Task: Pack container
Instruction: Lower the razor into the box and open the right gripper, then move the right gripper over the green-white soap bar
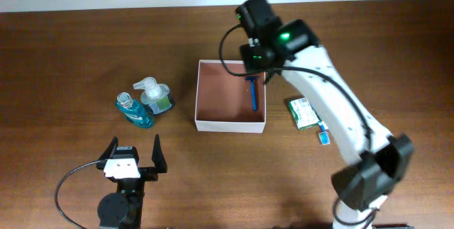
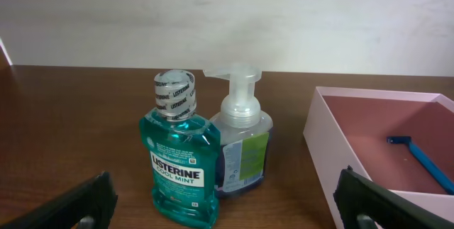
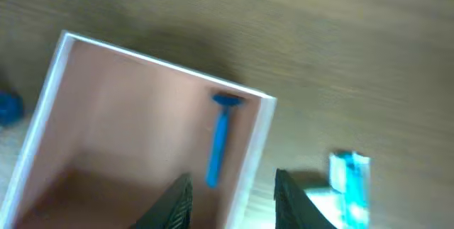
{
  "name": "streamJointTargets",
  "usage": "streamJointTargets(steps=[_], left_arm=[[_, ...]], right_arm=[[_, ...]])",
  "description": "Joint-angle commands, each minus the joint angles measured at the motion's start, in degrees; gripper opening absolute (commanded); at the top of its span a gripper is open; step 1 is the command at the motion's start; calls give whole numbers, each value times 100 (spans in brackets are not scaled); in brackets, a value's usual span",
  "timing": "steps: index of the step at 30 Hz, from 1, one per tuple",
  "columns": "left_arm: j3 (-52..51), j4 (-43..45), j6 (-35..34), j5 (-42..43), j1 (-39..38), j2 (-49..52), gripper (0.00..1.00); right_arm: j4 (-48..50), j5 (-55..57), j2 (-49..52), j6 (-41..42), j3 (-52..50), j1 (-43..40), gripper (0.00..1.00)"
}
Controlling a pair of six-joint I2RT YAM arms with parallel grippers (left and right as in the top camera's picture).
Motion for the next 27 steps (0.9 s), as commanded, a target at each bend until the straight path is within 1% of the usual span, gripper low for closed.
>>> streamJointTargets(steps=[1,3,6,10,17,18,19,20,24,26,27], left_arm=[[-48,17,-13,61,35,-37,99],[-48,17,-13,63,35,-37,99],[-48,17,-13,63,35,-37,99],[-48,17,-13,63,35,-37,99],[-48,17,-13,63,35,-37,99],[-48,17,-13,63,35,-37,99],[-48,17,-13,63,35,-37,100],[-48,17,-13,61,35,-37,99],[-48,17,-13,63,35,-37,99],[-48,17,-13,63,35,-37,99],[-48,17,-13,63,35,-37,99]], right_arm=[[-776,518,-151,-164,103,-339,34],[-1228,356,-138,-164,13,-544,35],[-1480,236,-138,-195,-83,-776,38],[-1480,-35,-138,-579,-240,-968,43],[-1355,-439,-140,-726,-935,-1080,51],[-1327,-452,-140,-726,-1003,-1080,54],[-1268,-490,-140,-791,-1084,-1073,59],[-1255,-525,-140,-831,-1093,-1075,61],[-1217,-538,-140,-833,-1093,-1075,63],[-1250,-715,-140,-1008,-1093,-1075,64],[-1261,-837,-140,-1121,-1093,-1075,66]])
